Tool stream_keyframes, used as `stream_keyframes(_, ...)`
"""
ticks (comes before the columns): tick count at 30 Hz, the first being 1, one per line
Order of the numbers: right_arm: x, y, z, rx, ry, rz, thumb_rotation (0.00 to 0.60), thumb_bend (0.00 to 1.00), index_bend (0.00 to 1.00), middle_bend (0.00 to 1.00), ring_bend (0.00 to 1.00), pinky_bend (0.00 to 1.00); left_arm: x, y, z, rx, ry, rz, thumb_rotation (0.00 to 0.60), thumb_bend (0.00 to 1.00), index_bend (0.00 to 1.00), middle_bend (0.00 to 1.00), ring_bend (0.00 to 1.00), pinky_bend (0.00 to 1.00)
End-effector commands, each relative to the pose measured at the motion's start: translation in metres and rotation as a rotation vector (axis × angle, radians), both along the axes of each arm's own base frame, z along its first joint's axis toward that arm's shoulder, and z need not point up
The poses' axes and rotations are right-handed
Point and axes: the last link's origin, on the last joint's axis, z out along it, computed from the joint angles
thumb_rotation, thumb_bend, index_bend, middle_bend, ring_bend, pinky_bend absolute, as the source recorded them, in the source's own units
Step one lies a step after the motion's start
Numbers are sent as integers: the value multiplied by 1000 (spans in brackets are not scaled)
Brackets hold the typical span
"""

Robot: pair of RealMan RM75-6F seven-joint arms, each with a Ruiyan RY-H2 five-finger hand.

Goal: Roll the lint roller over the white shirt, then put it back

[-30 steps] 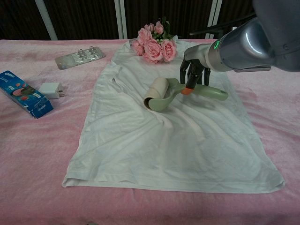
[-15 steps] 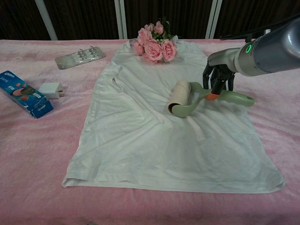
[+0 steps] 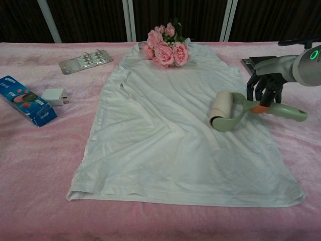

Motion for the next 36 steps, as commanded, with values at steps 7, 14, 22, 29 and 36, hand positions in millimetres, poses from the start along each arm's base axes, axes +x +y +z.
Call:
stream_keyframes(7, -10, 3, 8, 2, -4, -12, 600, 510, 682, 570, 564, 439, 0, 0, 0, 0, 0, -1, 600, 391, 140, 62, 36, 239)
stream_keyframes(14, 7, -3, 0, 17, -27, 22, 600, 511, 682, 570, 564, 439, 0, 0, 0, 0, -2, -1, 600, 391, 140, 62, 36, 239)
stream_keyframes(22, 30, -10, -16, 49, -49, 48, 600, 511, 682, 570, 564, 439, 0, 0, 1, 4, -7, -1, 600, 391, 140, 62, 36, 239)
stream_keyframes(29, 55, -15, -29, 65, -55, 82, 600, 511, 684, 571, 564, 439, 0, 1, 1, 2, -8, 0, 600, 391, 140, 62, 36, 239)
stream_keyframes(36, 80, -19, -44, 87, -84, 108, 600, 511, 685, 572, 564, 439, 0, 1, 2, 5, -8, -1, 600, 391, 140, 62, 36, 239)
